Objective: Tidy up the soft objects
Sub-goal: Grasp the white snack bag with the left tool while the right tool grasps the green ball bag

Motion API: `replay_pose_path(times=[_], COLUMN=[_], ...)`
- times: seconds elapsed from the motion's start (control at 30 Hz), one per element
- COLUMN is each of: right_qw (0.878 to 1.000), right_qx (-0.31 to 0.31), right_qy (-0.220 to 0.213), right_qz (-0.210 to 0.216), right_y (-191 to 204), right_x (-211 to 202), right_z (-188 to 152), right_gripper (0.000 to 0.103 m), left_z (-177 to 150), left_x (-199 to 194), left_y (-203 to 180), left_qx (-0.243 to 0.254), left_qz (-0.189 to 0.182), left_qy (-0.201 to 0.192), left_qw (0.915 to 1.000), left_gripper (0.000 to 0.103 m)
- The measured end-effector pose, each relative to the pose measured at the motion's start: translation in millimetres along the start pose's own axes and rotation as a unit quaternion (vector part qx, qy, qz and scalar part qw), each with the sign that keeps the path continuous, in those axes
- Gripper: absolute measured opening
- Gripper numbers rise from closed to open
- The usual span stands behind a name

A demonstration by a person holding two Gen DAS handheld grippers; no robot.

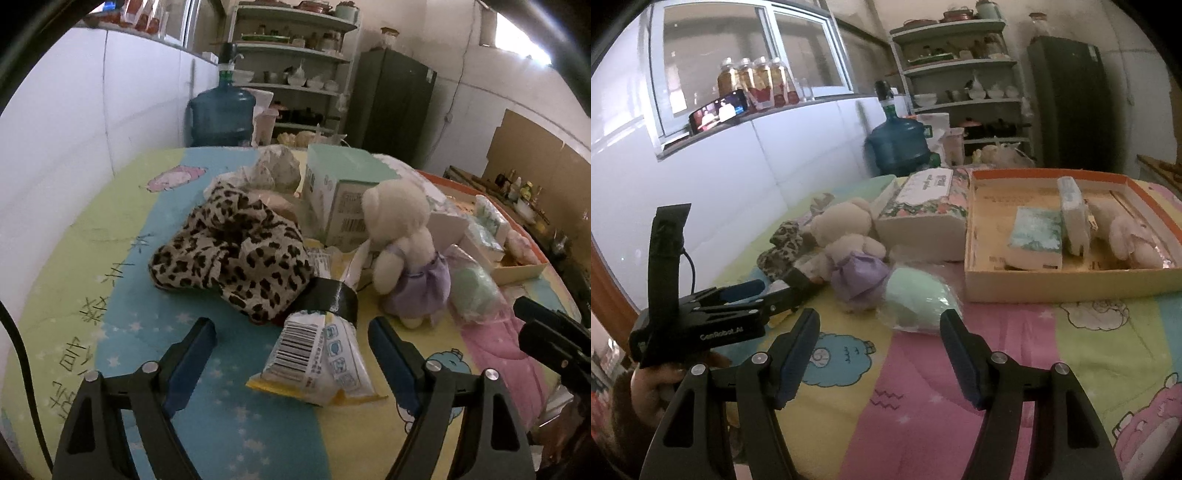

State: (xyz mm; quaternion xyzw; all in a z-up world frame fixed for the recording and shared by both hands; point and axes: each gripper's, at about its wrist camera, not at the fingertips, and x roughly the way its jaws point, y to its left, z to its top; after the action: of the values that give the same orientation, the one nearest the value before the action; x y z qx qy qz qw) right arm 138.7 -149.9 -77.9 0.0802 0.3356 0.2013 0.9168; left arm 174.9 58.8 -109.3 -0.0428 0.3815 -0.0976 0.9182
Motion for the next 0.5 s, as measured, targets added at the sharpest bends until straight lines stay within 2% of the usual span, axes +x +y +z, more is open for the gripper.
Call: replay_pose_path(times=[0.07,0.13,0.2,0.33,0.5], right_qw=[1.000,1.000,1.000,1.000,0.999], right_qx=[0.002,0.004,0.007,0.012,0.013], right_qy=[0.003,0.006,0.007,0.002,0.012], right_qz=[0.000,-0.003,-0.007,-0.017,-0.036], right_y=[-2,-3,-5,-9,-17], right_x=[3,8,10,11,18], right_z=[1,2,3,6,10], right_gripper=[0.069,0.069,0.069,0.069,0.069], left_z=[-1,-1,-2,-6,-15], left_x=[2,0,-1,-6,-15], left_y=[-1,-2,-2,-3,-1], left_qx=[-0.001,0.002,0.001,0.002,-0.015], left_qz=[-0.001,-0.007,-0.019,-0.034,-0.073], left_qy=[0.002,-0.004,-0.005,-0.015,-0.024], left_qw=[1.0000,1.0000,0.9998,0.9993,0.9969], left_gripper=[0.078,0.065,0.058,0.051,0.050])
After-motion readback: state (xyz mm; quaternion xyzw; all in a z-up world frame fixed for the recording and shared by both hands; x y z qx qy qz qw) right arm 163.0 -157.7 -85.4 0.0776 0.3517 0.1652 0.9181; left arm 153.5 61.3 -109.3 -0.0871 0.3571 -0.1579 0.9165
